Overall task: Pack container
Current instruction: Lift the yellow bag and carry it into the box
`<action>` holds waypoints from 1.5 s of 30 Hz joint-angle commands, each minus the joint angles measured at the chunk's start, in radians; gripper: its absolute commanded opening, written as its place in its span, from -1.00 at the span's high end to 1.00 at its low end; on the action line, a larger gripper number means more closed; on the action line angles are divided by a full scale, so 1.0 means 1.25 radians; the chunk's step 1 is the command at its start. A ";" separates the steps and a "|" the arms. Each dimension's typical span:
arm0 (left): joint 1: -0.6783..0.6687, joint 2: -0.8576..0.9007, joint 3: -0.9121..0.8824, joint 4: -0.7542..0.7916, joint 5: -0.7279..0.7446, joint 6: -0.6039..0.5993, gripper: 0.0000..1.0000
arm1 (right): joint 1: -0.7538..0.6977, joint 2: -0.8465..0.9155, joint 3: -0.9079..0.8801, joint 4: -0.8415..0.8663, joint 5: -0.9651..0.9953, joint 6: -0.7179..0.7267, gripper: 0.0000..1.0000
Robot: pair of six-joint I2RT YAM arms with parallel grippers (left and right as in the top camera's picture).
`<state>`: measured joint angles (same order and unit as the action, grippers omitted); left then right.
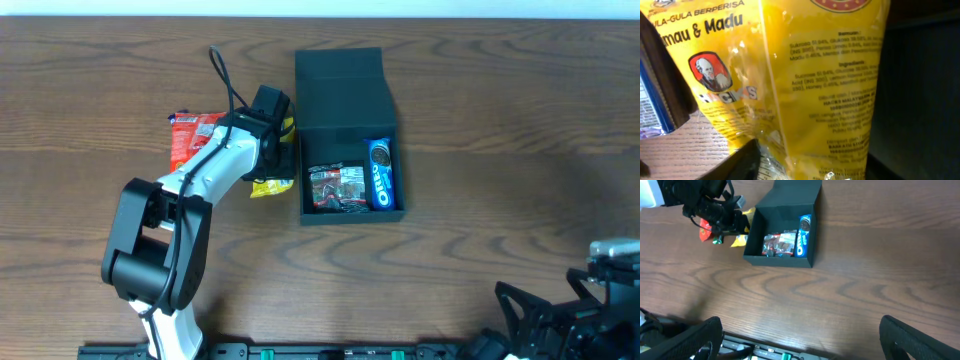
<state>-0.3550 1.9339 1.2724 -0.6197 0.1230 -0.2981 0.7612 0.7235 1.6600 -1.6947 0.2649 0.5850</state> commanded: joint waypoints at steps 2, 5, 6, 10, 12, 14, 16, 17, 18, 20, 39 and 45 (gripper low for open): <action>0.002 0.042 -0.006 -0.006 0.001 -0.010 0.21 | -0.006 -0.004 0.000 -0.002 0.006 0.010 -0.98; 0.002 0.036 -0.004 -0.009 0.001 -0.017 0.43 | -0.006 -0.004 0.000 -0.002 0.006 0.010 -0.99; 0.002 0.031 -0.001 -0.013 0.001 -0.019 0.47 | -0.006 -0.004 0.000 -0.002 0.006 0.010 -0.99; 0.002 -0.012 0.024 -0.039 -0.004 -0.019 0.57 | -0.006 -0.004 0.000 -0.002 0.006 0.010 -0.98; 0.001 -0.047 0.041 -0.052 -0.027 -0.019 0.59 | -0.006 -0.004 0.000 -0.002 0.006 0.010 -0.98; -0.004 -0.086 0.055 -0.065 -0.059 -0.019 0.61 | -0.006 -0.004 0.000 -0.002 0.006 0.010 -0.98; -0.014 -0.138 0.065 -0.076 -0.102 -0.019 0.63 | -0.006 -0.004 0.000 -0.002 0.006 0.010 -0.98; -0.019 -0.159 0.066 -0.079 -0.109 -0.018 0.67 | -0.006 -0.004 0.000 -0.002 0.006 0.010 -0.99; -0.026 -0.181 0.066 -0.084 -0.114 -0.019 0.70 | -0.006 -0.004 0.000 -0.002 0.006 0.010 -0.98; -0.040 -0.216 0.066 -0.095 -0.120 -0.019 0.75 | -0.006 -0.004 0.000 0.000 0.006 0.010 -0.98; -0.273 -0.188 0.066 -0.099 -0.155 -0.353 0.88 | -0.006 -0.004 0.000 -0.002 -0.006 0.010 -0.98; -0.277 -0.153 0.066 -0.081 -0.125 -0.379 0.81 | -0.006 -0.004 0.000 -0.002 -0.006 0.010 -0.99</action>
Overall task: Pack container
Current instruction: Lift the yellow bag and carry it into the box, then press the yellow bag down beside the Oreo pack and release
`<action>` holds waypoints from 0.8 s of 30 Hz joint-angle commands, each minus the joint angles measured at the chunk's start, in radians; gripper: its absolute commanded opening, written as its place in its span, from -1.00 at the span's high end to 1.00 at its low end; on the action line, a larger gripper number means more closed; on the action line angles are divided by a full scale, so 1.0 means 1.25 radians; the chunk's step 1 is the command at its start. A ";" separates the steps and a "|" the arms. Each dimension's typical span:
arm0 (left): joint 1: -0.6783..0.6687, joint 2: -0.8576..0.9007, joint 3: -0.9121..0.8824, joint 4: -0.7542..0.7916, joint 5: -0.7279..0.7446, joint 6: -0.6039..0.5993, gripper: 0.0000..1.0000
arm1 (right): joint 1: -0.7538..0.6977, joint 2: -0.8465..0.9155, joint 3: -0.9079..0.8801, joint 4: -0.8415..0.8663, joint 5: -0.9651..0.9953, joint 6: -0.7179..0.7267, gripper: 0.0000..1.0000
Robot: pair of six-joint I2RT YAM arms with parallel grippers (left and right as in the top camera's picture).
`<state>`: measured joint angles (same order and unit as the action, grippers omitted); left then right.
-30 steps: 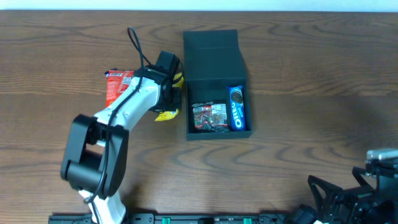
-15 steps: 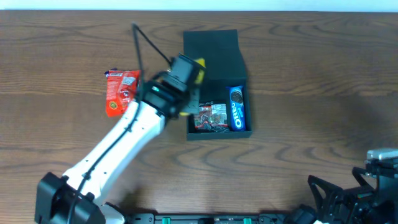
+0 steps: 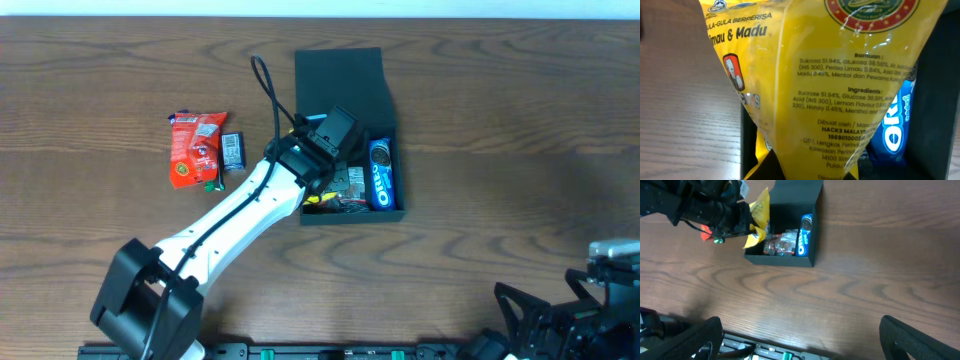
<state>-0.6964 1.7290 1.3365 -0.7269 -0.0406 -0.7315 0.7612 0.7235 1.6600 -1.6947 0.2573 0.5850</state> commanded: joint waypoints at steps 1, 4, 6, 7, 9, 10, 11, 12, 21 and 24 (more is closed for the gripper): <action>-0.004 0.016 0.015 0.005 0.006 -0.032 0.80 | -0.006 -0.004 0.000 -0.002 0.000 0.010 -0.98; -0.004 0.029 0.015 0.005 0.006 -0.030 0.76 | -0.006 -0.004 0.000 -0.002 0.000 0.010 -0.99; -0.004 0.038 0.015 0.004 0.008 -0.023 0.74 | -0.006 -0.004 0.000 -0.002 0.000 0.010 -0.98; -0.004 0.042 0.015 0.005 0.013 -0.012 0.74 | -0.006 -0.004 0.000 -0.002 0.000 0.010 -0.99; -0.005 0.051 0.015 0.004 0.019 -0.003 0.73 | -0.006 -0.004 0.000 -0.002 0.000 0.010 -0.98; -0.005 0.053 0.015 0.003 0.022 0.002 0.70 | -0.006 -0.004 0.000 -0.002 0.000 0.010 -0.99; -0.005 0.057 0.015 0.002 0.024 0.002 0.65 | -0.006 -0.004 0.000 -0.002 0.000 0.010 -0.98; -0.005 0.060 0.015 0.001 0.024 0.002 0.51 | -0.006 -0.004 0.000 -0.002 0.000 0.010 -0.98; -0.004 0.060 0.026 -0.007 0.031 0.052 -0.16 | -0.006 -0.004 0.000 -0.002 -0.002 0.010 -0.99; -0.004 0.060 0.066 -0.046 0.030 0.073 -0.18 | -0.006 -0.004 0.000 -0.002 -0.002 0.010 -0.98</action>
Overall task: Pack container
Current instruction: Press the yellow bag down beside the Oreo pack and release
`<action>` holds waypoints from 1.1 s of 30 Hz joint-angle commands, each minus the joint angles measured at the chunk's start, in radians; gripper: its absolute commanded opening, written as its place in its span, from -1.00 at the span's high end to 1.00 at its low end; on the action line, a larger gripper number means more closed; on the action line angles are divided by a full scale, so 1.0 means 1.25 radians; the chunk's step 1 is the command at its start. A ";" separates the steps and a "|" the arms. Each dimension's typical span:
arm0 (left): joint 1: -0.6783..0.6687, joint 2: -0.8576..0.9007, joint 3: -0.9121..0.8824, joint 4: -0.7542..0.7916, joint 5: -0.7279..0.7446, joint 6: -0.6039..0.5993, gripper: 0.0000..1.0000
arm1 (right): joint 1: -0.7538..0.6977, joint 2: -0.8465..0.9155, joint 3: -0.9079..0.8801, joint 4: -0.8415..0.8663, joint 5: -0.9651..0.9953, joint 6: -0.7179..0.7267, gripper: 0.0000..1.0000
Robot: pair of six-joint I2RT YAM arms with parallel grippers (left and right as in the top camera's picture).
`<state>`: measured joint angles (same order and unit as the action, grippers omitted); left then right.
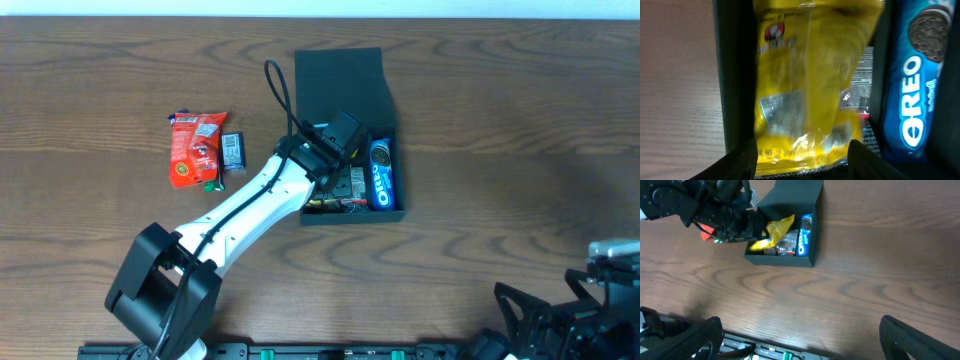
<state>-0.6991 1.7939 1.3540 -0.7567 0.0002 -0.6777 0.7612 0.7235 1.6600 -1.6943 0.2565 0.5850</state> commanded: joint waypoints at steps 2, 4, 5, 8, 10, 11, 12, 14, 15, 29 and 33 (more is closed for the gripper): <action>-0.002 0.008 0.074 -0.035 -0.005 0.043 -0.19 | -0.006 -0.004 0.000 -0.002 -0.002 0.011 -0.98; -0.002 0.008 0.094 -0.042 -0.008 0.043 -0.20 | -0.006 -0.004 0.000 -0.002 -0.002 0.011 -0.98; -0.002 0.008 0.101 -0.042 -0.008 0.042 -0.19 | -0.006 -0.004 0.000 -0.003 -0.003 0.011 -0.99; -0.002 0.009 0.104 -0.036 -0.008 0.040 -0.09 | -0.006 -0.004 0.000 -0.002 -0.008 0.011 -0.98; -0.002 0.009 0.101 -0.031 -0.013 0.040 0.44 | -0.006 -0.004 0.000 -0.002 -0.008 0.010 -0.98; -0.002 0.010 0.099 -0.030 -0.018 0.040 0.62 | -0.006 -0.004 0.000 -0.002 -0.008 0.011 -0.99; -0.002 0.010 0.095 -0.027 -0.030 0.040 0.83 | -0.006 -0.004 0.000 -0.002 -0.008 0.011 -0.98; -0.002 0.010 0.085 -0.020 -0.042 0.040 0.88 | -0.006 -0.004 0.000 -0.002 -0.008 0.011 -0.99; -0.002 0.010 0.080 -0.016 -0.046 0.040 0.88 | -0.006 -0.004 0.000 -0.002 -0.009 0.011 -0.99; -0.002 0.066 -0.013 0.082 -0.044 0.043 0.89 | -0.006 -0.004 0.000 -0.002 -0.023 0.011 -0.98; -0.002 0.120 -0.013 0.087 -0.023 0.043 0.88 | -0.006 -0.004 0.000 -0.002 -0.023 0.016 -0.99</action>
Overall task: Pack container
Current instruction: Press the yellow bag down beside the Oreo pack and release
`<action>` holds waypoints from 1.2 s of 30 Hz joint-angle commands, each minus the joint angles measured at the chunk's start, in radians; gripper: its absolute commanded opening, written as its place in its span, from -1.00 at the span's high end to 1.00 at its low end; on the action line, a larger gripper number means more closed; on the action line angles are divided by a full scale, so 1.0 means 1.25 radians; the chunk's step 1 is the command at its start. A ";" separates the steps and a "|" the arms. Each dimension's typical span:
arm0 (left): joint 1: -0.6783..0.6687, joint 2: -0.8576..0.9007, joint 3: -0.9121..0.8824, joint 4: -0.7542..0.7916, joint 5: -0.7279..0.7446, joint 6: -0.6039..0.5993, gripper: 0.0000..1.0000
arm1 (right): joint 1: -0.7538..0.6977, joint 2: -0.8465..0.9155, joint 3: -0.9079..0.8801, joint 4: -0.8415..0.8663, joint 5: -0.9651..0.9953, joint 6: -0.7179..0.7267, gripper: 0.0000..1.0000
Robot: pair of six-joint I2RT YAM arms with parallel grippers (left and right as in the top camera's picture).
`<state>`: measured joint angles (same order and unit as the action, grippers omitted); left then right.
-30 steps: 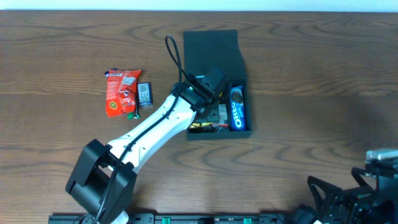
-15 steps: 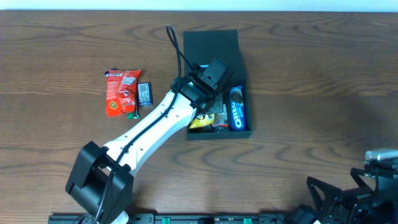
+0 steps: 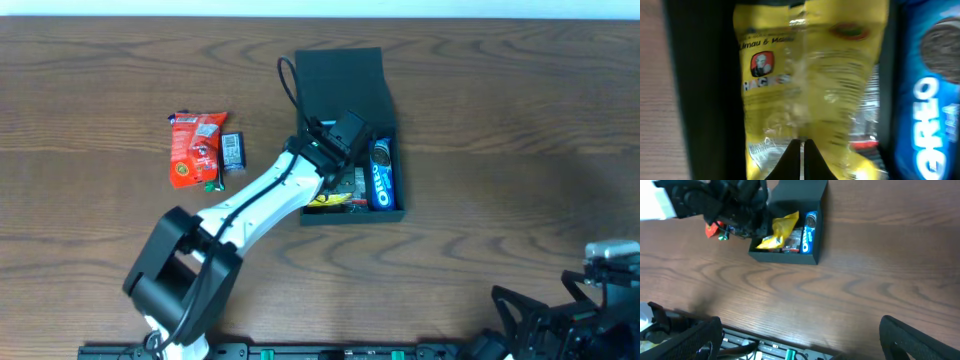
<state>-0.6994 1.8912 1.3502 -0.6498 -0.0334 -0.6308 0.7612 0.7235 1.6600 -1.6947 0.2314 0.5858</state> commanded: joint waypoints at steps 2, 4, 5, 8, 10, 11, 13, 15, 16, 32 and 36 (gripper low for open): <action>-0.002 0.070 -0.010 0.007 0.023 0.006 0.88 | -0.006 -0.004 0.000 -0.002 -0.003 0.016 -0.99; -0.002 0.095 -0.010 0.012 0.038 0.006 0.88 | -0.006 -0.004 0.000 -0.002 -0.003 0.016 -0.98; -0.002 0.104 -0.010 0.014 0.043 0.006 0.88 | -0.006 -0.004 0.000 -0.002 -0.003 0.016 -0.99; -0.002 0.116 -0.010 0.016 0.045 0.006 0.88 | -0.006 -0.004 0.000 -0.002 -0.003 0.016 -0.98; -0.001 0.109 -0.010 0.019 0.045 0.013 0.88 | -0.006 -0.004 0.000 -0.002 -0.003 0.016 -0.98; 0.000 0.103 -0.009 0.019 0.045 0.020 0.88 | -0.006 -0.004 0.000 -0.002 -0.003 0.016 -0.99; 0.000 0.080 -0.008 0.019 0.044 0.034 0.88 | -0.006 -0.004 0.000 -0.002 -0.003 0.016 -0.98; 0.000 0.049 -0.008 0.019 0.038 0.042 0.88 | -0.006 -0.004 0.000 -0.002 -0.003 0.016 -0.98; 0.000 0.031 -0.008 0.019 0.035 0.042 0.88 | -0.006 -0.004 0.000 -0.002 -0.003 0.016 -0.99; -0.003 0.014 -0.011 0.047 0.051 0.069 0.88 | -0.006 -0.004 0.000 -0.002 -0.003 0.016 -0.99; -0.003 0.073 -0.011 0.043 0.071 0.069 0.88 | -0.006 -0.004 0.000 -0.002 -0.003 0.016 -0.98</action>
<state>-0.7021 1.9392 1.3437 -0.5900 0.0311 -0.5602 0.7612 0.7235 1.6600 -1.6947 0.2237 0.5926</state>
